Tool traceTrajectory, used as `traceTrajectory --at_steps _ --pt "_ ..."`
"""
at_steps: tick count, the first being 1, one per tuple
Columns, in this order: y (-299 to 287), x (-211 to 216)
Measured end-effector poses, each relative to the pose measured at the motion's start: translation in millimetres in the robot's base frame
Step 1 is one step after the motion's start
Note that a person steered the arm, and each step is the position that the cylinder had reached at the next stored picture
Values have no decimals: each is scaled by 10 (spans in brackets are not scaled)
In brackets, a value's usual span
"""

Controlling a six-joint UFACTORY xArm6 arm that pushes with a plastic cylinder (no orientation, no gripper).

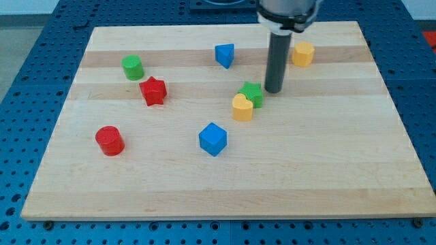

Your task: Point your arm at the yellow hexagon

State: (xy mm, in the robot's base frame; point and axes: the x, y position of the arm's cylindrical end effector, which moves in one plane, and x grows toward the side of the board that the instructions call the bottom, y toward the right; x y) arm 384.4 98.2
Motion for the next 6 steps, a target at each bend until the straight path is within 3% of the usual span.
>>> traceTrajectory --at_steps 3,5,6 --pt "1047 -485" --pt "1082 -1196" --pt "718 -1210"
